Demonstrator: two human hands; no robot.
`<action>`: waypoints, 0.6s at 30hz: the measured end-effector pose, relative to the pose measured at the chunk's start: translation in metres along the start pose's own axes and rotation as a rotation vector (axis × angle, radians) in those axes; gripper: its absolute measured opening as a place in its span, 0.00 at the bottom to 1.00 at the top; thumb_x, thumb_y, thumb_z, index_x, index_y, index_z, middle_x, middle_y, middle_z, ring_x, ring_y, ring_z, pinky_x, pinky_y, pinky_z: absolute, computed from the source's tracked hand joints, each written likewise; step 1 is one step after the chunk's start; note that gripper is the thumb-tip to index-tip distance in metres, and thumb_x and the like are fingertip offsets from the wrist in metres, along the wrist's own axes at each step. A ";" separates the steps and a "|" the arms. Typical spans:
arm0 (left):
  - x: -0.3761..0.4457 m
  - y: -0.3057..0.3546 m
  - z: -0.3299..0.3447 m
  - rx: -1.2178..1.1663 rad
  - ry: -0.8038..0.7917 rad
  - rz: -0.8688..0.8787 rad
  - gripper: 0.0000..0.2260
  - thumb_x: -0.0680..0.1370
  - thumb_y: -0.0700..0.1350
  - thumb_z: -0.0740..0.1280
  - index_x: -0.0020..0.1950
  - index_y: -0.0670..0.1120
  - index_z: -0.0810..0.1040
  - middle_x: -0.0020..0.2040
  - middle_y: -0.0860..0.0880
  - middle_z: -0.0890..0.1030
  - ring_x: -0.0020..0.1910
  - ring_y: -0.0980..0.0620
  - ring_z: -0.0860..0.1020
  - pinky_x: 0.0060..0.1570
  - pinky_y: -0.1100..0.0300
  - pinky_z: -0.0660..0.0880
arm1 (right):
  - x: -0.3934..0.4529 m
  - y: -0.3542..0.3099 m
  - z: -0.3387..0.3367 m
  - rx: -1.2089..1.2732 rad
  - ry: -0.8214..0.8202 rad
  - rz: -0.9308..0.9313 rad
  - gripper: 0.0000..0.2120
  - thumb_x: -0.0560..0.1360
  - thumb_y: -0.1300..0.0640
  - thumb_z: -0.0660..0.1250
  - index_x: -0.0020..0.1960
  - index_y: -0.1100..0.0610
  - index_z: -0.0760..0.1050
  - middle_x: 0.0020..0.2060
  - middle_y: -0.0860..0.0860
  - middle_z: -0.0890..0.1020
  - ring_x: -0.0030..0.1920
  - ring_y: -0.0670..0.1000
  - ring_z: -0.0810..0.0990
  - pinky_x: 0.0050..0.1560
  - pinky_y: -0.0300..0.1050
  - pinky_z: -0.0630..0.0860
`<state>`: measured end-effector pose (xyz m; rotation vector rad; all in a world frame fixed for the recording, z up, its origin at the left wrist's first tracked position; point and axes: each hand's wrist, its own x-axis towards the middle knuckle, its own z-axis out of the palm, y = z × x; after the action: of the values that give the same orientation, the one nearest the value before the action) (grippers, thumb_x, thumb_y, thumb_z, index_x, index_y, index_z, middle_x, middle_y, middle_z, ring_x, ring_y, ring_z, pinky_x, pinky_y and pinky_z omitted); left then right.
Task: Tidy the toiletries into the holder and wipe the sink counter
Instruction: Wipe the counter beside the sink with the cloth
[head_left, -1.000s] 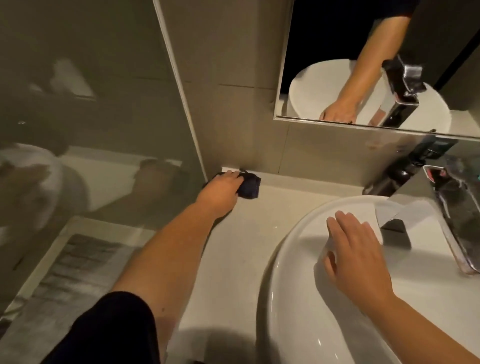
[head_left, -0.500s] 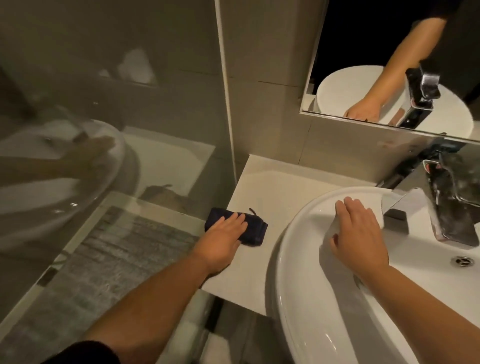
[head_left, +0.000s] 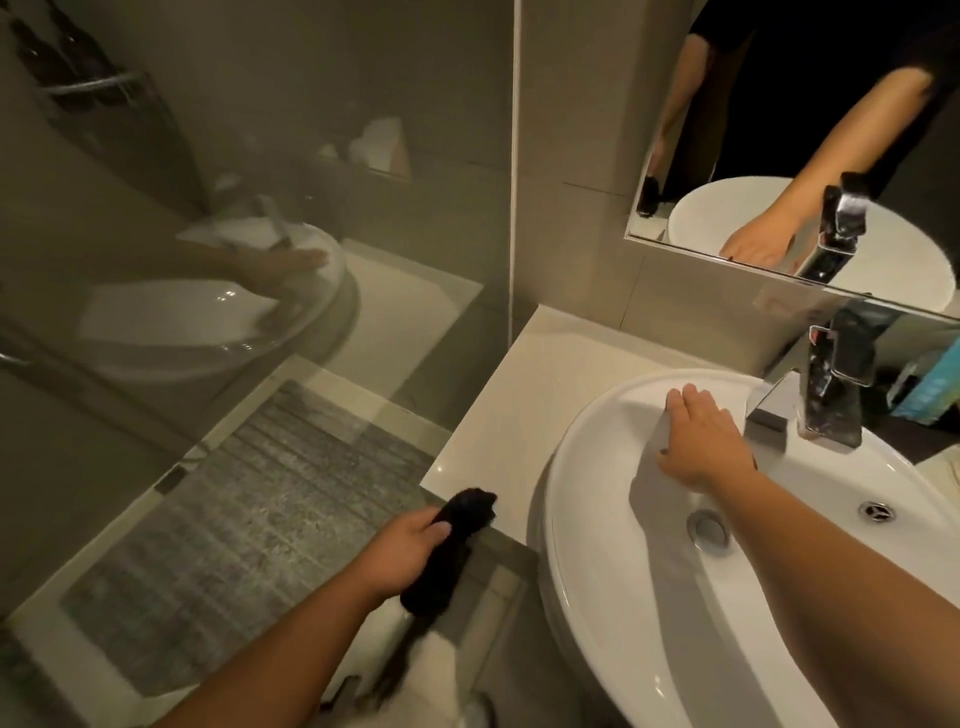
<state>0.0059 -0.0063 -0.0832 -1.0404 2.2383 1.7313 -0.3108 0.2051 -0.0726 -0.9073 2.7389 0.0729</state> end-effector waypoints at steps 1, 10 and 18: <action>-0.004 0.004 0.002 -0.247 0.006 -0.102 0.11 0.82 0.40 0.58 0.58 0.44 0.79 0.52 0.44 0.84 0.55 0.44 0.80 0.60 0.47 0.74 | -0.001 0.000 -0.002 0.005 -0.002 -0.002 0.41 0.73 0.49 0.64 0.77 0.60 0.46 0.77 0.58 0.49 0.77 0.59 0.47 0.76 0.56 0.49; 0.086 0.089 -0.002 -0.870 0.100 -0.095 0.11 0.82 0.40 0.57 0.62 0.41 0.74 0.57 0.40 0.80 0.55 0.46 0.79 0.52 0.52 0.75 | -0.005 -0.002 0.007 -0.055 0.090 0.001 0.38 0.70 0.51 0.64 0.75 0.61 0.54 0.75 0.59 0.57 0.74 0.61 0.54 0.73 0.58 0.56; 0.277 0.196 0.024 0.379 0.192 0.431 0.13 0.81 0.42 0.57 0.64 0.43 0.74 0.58 0.38 0.79 0.55 0.39 0.77 0.53 0.52 0.71 | 0.001 -0.005 0.025 -0.061 0.182 0.045 0.40 0.65 0.50 0.71 0.72 0.64 0.63 0.72 0.63 0.66 0.72 0.64 0.63 0.71 0.61 0.58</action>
<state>-0.3247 -0.0859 -0.0689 -0.7019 2.9324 1.2792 -0.3028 0.2042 -0.0969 -0.9104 2.9406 0.0858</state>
